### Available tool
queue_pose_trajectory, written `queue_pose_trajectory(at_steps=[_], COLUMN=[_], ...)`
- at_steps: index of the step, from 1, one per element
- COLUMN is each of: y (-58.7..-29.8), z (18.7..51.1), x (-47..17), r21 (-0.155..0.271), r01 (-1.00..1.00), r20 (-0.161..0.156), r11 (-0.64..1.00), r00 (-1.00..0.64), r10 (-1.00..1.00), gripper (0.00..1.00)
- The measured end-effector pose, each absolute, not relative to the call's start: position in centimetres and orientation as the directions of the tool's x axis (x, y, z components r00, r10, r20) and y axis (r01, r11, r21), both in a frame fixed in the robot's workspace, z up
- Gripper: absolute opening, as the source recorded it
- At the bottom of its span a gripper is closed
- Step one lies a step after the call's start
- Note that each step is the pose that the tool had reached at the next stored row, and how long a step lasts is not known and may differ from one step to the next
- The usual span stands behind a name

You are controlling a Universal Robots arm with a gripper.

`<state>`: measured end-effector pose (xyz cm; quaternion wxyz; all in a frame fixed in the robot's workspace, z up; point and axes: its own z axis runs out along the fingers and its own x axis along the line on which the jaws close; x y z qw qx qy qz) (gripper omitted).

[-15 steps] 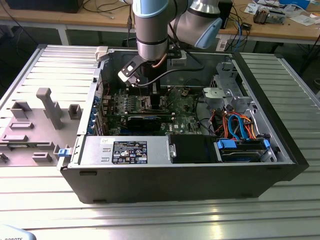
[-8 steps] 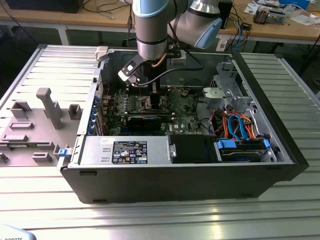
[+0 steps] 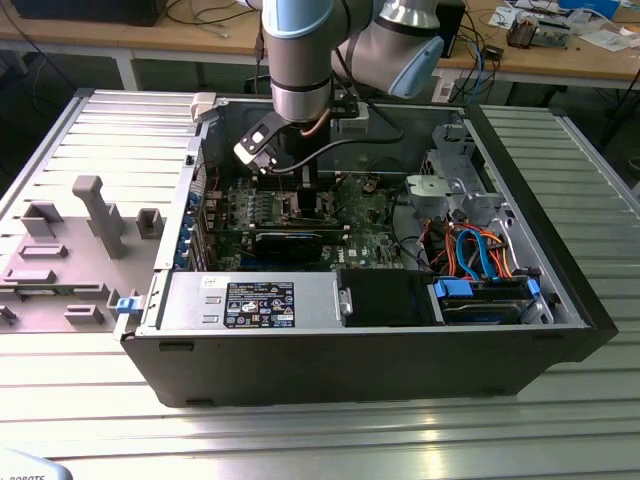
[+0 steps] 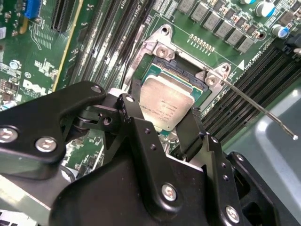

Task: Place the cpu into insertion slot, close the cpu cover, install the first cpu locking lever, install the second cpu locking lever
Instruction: 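Place the cpu into insertion slot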

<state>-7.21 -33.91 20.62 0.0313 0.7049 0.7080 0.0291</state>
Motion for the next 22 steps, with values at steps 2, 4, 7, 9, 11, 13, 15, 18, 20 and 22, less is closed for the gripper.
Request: queue_pose_trajectory(at_steps=[2, 4, 7, 9, 11, 13, 15, 18, 20, 22], y=[-33.90, -33.87, -33.87, -33.84, -33.83, -33.83, -33.83, -33.81, -33.82, -33.83], z=[20.47, 20.24, 19.84, 19.71, 19.64, 19.62, 19.61, 19.57, 19.57, 19.57], x=[-7.22, -7.22, -7.19, -7.17, -7.16, -7.16, -7.16, -7.15, -7.16, -7.16], r21=[0.085, 0.085, 0.085, 0.085, 0.085, 0.085, 0.085, 0.086, 0.085, 0.085], r01=[0.996, 0.996, 0.996, 0.996, 0.996, 0.996, 0.996, 0.996, 0.996, 0.996], r20=[-0.003, -0.003, -0.003, -0.004, -0.004, -0.004, -0.003, -0.003, -0.003, -0.003], r11=[0.003, 0.002, 0.001, -0.001, -0.001, -0.002, -0.002, -0.002, -0.002, -0.002], r00=[-0.003, -0.002, -0.001, 0.002, 0.002, 0.002, 0.002, 0.002, 0.002, 0.002], r10=[1.000, 1.000, 1.000, 1.000, 1.000, 1.000, 1.000, 1.000, 1.000, 1.000], gripper=[0.54, 0.54, 0.54, 0.54, 0.54, 0.54, 0.54, 0.56, 0.62, 0.62])
